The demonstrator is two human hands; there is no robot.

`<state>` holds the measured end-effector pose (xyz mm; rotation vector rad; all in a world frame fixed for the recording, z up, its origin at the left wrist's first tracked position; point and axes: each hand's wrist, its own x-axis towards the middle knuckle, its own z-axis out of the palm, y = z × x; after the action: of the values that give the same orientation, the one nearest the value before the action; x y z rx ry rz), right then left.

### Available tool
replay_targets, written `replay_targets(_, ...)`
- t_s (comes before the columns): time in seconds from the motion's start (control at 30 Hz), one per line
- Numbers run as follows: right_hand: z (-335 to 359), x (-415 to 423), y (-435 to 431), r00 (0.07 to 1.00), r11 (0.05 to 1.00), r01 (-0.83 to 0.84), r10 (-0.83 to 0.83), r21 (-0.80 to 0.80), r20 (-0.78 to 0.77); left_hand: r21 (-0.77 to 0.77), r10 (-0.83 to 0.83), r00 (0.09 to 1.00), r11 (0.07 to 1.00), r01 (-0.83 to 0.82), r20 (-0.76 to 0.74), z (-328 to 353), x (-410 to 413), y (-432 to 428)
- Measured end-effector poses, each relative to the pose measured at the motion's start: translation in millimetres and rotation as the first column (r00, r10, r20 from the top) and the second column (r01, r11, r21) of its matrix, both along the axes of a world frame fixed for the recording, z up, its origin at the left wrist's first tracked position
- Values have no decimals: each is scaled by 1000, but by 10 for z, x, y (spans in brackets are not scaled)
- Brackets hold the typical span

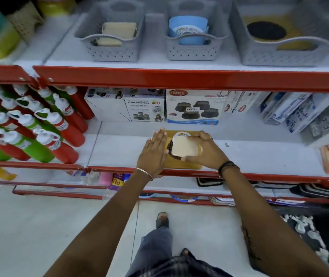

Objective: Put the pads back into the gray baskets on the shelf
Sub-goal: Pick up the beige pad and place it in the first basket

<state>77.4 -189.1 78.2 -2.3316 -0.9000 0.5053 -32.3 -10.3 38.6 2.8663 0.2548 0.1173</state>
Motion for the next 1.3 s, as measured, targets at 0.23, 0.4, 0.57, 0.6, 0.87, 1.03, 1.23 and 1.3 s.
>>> replay_targets(0.23, 1056, -266, -170, 990, 987, -105, 91, 120, 111, 19, 5, 968, 1000, -10, 249, 861, -403, -15)
replay_targets(0.4, 1736, -401, -176, 958, 956, -212, 162, 203, 237, 115, -27, 916, 993, -21, 399, 1557, -498, 172)
replay_targets(0.57, 2235, -351, 106, 919, 948, -225, 130, 224, 373, 187, -19, 894, 980, -73, 447, 2172, -472, 497)
replay_targets(0.6, 2298, -306, 195, 918, 948, -220, 123, 228, 378, 202, -22, 900, 977, -74, 436, 2256, -427, 596)
replay_targets(0.87, 2688, 172, 1220, 907, 939, -220, 98, 262, 410, 117, -43, 949, 993, 6, 314, 2733, 173, 1521)
replay_targets(1.03, 2797, 539, 1886, 908, 970, -166, 79, 179, 412, -63, 19, 960, 998, -2, 279, 2867, 553, 1901)
replay_targets(1.23, 2527, 805, 2342, 907, 994, -108, 97, 5, 409, -107, -25, 962, 993, 57, 272, 2841, 776, 2118)
replay_targets(1.3, 2487, 827, 2372, 885, 994, -93, 106, -53, 452, -55, -54, 979, 996, 66, 196, 2829, 814, 2145)
